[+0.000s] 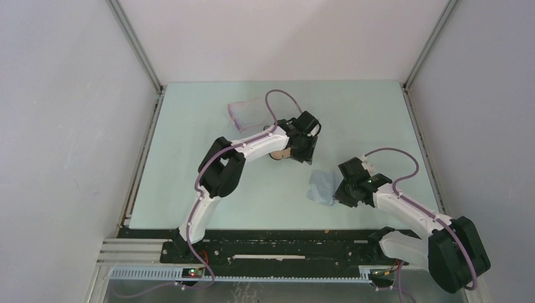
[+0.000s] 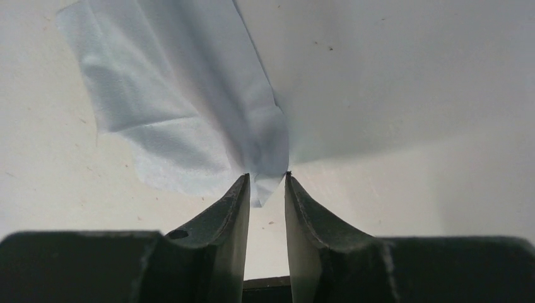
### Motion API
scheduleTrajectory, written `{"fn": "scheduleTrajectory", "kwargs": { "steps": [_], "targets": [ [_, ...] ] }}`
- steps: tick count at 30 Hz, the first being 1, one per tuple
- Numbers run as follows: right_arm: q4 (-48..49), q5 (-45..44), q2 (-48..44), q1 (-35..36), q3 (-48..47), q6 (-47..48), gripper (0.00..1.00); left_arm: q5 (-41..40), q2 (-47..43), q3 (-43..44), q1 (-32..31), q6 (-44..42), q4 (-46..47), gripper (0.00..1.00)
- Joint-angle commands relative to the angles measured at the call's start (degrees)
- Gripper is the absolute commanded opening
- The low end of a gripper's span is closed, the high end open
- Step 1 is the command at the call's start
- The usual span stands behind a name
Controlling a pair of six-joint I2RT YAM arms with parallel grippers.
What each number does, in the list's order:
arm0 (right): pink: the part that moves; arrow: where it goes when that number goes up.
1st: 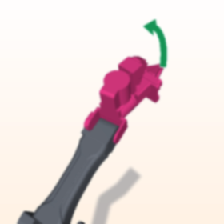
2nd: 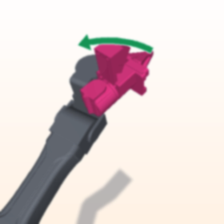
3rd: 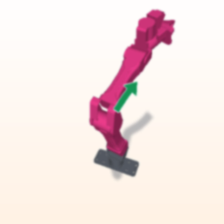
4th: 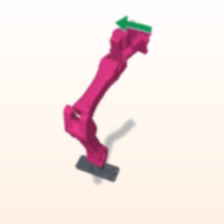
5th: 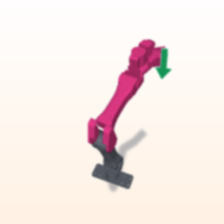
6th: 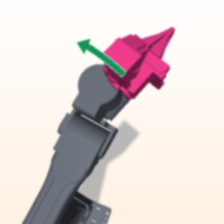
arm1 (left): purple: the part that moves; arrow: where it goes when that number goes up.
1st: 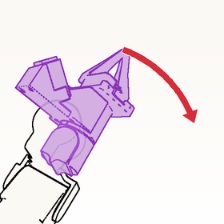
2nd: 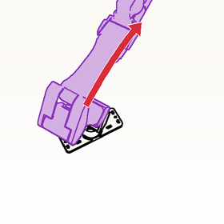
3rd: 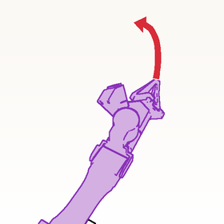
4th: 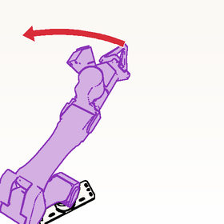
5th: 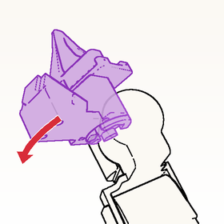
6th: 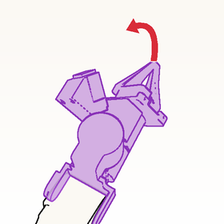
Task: Organize the sunglasses
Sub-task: Fold the glasses cleaning cloth at the center of the board.
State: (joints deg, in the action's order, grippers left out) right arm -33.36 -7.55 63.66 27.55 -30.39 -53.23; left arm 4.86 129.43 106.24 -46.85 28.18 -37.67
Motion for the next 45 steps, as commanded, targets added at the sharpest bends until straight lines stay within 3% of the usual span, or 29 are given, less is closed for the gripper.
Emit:
{"fn": "scheduleTrajectory", "kwargs": {
  "steps": [1,8,11,16,23,33,45],
  "targets": [
    [-3.6,-3.9,-5.9,0.0,-0.3,-1.6,0.35,-3.9,-8.4,1.6,-0.1,-2.3,-1.3,0.43],
    [-6.6,-5.5,-10.3,-1.2,-0.5,-1.6,0.26,-2.1,-18.7,-10.2,-2.0,-0.2,0.2,0.44],
    [-6.5,-5.2,-10.1,-1.1,-0.5,-1.0,0.22,-1.2,-22.8,-17.5,-3.9,2.5,2.8,0.55],
    [-4.6,-4.3,-6.4,-1.0,-0.5,-0.1,0.19,4.9,-24.6,-25.9,-7.1,7.2,9.1,0.56],
    [-4.0,-4.2,-6.7,-2.3,-0.6,1.0,0.25,6.8,-18.1,-25.1,-10.9,9.2,9.3,0.55],
    [-5.5,-4.9,-8.7,-3.0,-0.6,2.3,0.34,5.2,-12.7,-23.7,-10.9,11.0,8.8,0.44],
    [-6.1,-5.0,-10.2,-2.1,-0.2,1.6,0.35,-0.9,-12.7,-24.4,-10.3,12.7,8.6,0.34]
  ]
}}
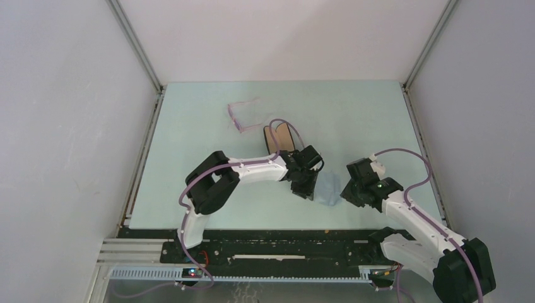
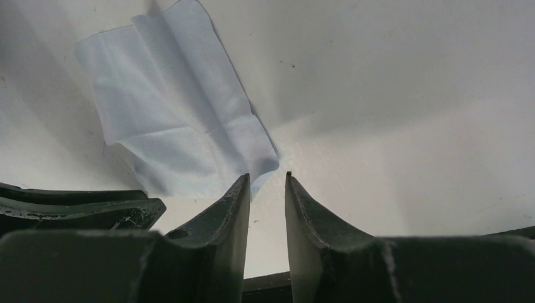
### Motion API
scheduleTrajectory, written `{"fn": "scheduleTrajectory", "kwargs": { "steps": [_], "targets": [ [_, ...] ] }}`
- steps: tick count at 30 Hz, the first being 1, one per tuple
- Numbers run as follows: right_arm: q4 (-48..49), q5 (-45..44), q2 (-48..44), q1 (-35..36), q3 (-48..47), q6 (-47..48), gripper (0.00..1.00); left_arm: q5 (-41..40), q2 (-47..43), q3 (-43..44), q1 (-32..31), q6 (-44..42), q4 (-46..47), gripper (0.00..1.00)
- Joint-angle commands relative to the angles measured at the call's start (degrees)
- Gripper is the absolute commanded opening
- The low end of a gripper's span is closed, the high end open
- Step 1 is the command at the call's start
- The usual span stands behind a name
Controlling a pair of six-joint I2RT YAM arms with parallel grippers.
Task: Organize the sunglasses
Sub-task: Fold the glasses cleaning cloth at the center of the board.
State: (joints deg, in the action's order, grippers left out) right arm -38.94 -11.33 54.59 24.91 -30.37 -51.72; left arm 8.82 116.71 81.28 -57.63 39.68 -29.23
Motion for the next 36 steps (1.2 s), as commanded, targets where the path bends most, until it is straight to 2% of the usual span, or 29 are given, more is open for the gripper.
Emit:
{"fn": "scheduleTrajectory", "kwargs": {
  "steps": [1,5,8,12,14,16,17,22,36],
  "targets": [
    [-0.5,-1.2,-1.1,0.7,-0.1,0.1,0.35,-5.6,-0.2,0.4,0.5,1.3,0.1,0.33],
    [-0.1,0.6,-1.2,2.9,0.7,-3.4,0.35,-8.6,-0.5,0.1,0.7,2.3,-0.5,0.3],
    [-0.2,-0.9,-1.1,6.8,2.0,-8.6,0.47,-8.7,-0.4,-0.1,0.7,2.6,0.2,0.3],
    [-0.5,-2.1,-0.3,7.5,2.3,-11.6,0.47,-6.2,1.0,0.6,0.7,2.5,1.1,0.29],
    [-0.4,-2.7,-0.7,7.2,2.3,-12.4,0.46,-5.6,1.0,0.3,0.7,2.3,1.5,0.23],
    [-0.5,-2.8,-1.3,6.5,2.3,-12.8,0.45,-5.6,0.7,0.1,0.7,2.2,1.5,0.02],
    [-0.6,-2.6,-1.5,5.9,2.3,-13.0,0.45,-5.5,0.5,0.0,0.7,2.1,1.5,0.0],
    [-0.7,-0.5,-0.4,2.2,2.4,-12.0,0.43,-6.0,-1.9,-1.7,0.7,1.9,1.8,0.0],
    [0.3,1.3,-0.9,2.1,3.9,-13.4,0.42,-4.3,-7.4,-7.3,0.7,0.8,3.1,0.0]
  ]
}}
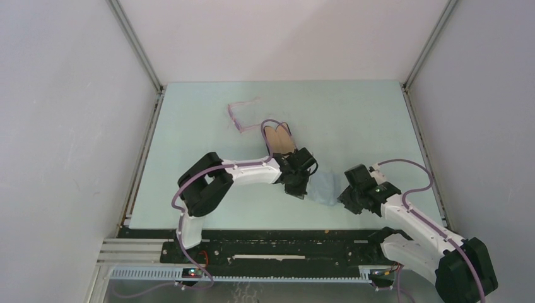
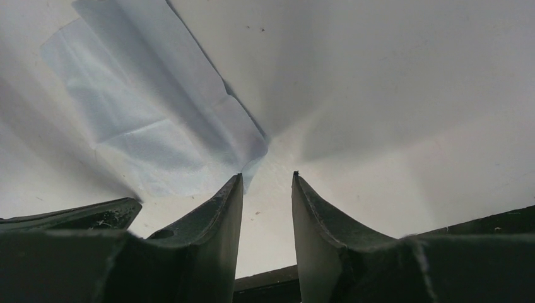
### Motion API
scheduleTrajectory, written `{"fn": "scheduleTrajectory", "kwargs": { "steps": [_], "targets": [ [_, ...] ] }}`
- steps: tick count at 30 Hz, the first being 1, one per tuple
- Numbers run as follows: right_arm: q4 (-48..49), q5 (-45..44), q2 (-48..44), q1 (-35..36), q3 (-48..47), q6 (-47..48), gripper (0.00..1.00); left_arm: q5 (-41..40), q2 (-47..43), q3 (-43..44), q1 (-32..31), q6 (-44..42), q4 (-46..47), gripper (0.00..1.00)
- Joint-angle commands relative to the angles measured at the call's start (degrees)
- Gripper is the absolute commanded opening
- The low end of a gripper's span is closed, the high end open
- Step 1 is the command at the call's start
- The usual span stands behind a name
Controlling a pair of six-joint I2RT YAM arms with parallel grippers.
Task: Organize the sunglasses
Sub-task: Fold the glasses cleaning cloth at the center of the board.
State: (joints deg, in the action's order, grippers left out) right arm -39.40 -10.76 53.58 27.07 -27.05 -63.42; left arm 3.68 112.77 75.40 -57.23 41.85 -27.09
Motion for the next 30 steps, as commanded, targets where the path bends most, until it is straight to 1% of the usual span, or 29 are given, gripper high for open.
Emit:
{"fn": "scheduleTrajectory", "kwargs": {
  "steps": [1,6,7,10,12,17,21,24,27,30],
  "targets": [
    [1.2,0.9,0.2,-0.1,0.6,-1.7,0.42,1.1,-3.6,-1.6,0.3,-1.5,0.9,0.0],
    [2.8,1.2,1.0,-0.4,0.6,-1.1,0.42,-1.0,-5.6,-1.6,0.3,-1.2,0.4,0.0],
    [3.2,1.3,1.3,-0.6,0.6,-0.9,0.42,-1.6,-5.9,-1.5,0.3,-1.0,0.5,0.02],
    [5.1,1.9,2.2,-1.4,0.6,-0.3,0.41,-2.5,-6.4,-1.1,0.3,-0.6,0.8,0.18],
    [6.0,1.8,3.2,-1.9,0.5,0.2,0.41,-2.1,-6.3,-0.7,0.3,-0.7,0.8,0.25],
    [6.5,2.2,7.1,-2.3,0.5,0.7,0.35,-0.8,-5.1,0.7,0.3,-1.3,0.7,0.26],
    [4.5,1.8,5.1,-1.8,1.0,0.7,0.35,-0.7,-4.7,1.2,0.3,-1.3,0.1,0.25],
    [2.5,1.6,2.3,-1.9,2.4,0.7,0.35,-0.3,-4.6,1.4,0.3,-1.5,0.2,0.26],
    [1.7,2.0,0.1,-2.1,4.2,1.4,0.35,0.9,-4.0,2.1,0.3,-1.7,0.2,0.32],
    [1.2,2.2,-1.3,-2.6,4.2,1.4,0.34,2.1,-2.9,2.9,0.2,-1.7,0.2,0.42]
  ]
}}
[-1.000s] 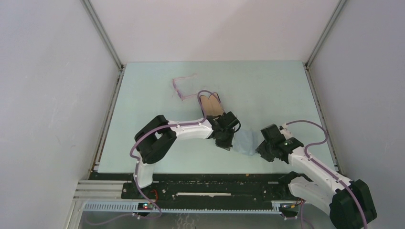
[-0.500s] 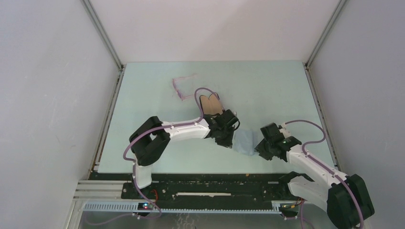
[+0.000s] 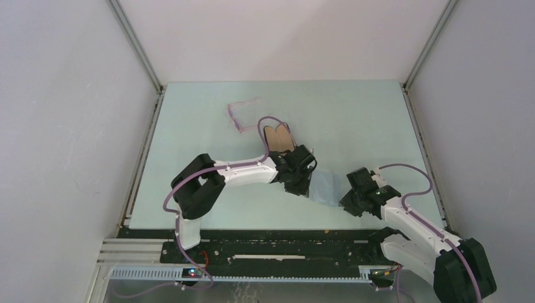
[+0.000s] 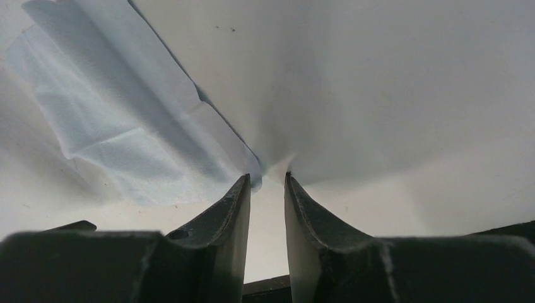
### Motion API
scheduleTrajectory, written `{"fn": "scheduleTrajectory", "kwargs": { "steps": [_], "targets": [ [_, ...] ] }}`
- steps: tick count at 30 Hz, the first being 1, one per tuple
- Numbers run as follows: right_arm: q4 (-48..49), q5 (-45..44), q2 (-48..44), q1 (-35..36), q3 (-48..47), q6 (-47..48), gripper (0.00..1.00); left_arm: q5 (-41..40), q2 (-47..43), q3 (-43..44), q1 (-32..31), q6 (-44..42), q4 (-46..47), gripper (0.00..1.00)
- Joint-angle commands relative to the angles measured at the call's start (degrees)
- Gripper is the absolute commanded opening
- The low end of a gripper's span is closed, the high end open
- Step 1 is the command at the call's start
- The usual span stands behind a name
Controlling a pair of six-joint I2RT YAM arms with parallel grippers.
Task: Organize the sunglasses
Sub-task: Fold the glasses cleaning cloth at the center of the board.
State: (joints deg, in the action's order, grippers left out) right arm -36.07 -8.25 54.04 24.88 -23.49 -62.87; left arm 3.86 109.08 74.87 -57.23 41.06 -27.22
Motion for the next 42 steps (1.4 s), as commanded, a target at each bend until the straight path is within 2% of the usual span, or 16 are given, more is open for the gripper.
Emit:
{"fn": "scheduleTrajectory", "kwargs": {
  "steps": [1,5,16,20,24,34,38,42],
  "targets": [
    [-2.0,-0.1,-2.0,-0.6,0.6,0.9,0.33,2.2,1.1,3.6,0.2,-0.9,0.2,0.46],
    [-1.0,0.8,-1.7,-0.6,0.6,0.6,0.32,2.4,2.3,4.7,0.0,-0.8,0.2,0.5],
    [-0.1,1.3,-1.9,-0.7,0.6,0.7,0.32,2.3,9.5,10.9,-0.2,-0.4,-1.0,0.4],
    [-1.2,0.8,-3.2,-0.7,0.6,0.4,0.32,2.0,9.7,10.6,-0.2,0.0,-1.1,0.28],
    [-1.2,0.7,-3.3,-0.8,0.6,0.4,0.33,1.9,9.3,10.1,-0.2,0.0,-1.1,0.01],
    [1.2,1.7,-0.3,-0.6,0.8,0.3,0.32,2.1,5.0,5.4,-0.2,0.9,-1.0,0.0],
    [2.3,2.1,0.4,-0.2,1.1,-0.3,0.29,2.7,4.3,3.9,-0.2,1.6,-0.5,0.0],
    [3.5,2.3,0.7,0.0,1.8,-0.7,0.21,2.7,3.7,3.4,-0.2,1.7,-0.7,0.0]
  ]
}}
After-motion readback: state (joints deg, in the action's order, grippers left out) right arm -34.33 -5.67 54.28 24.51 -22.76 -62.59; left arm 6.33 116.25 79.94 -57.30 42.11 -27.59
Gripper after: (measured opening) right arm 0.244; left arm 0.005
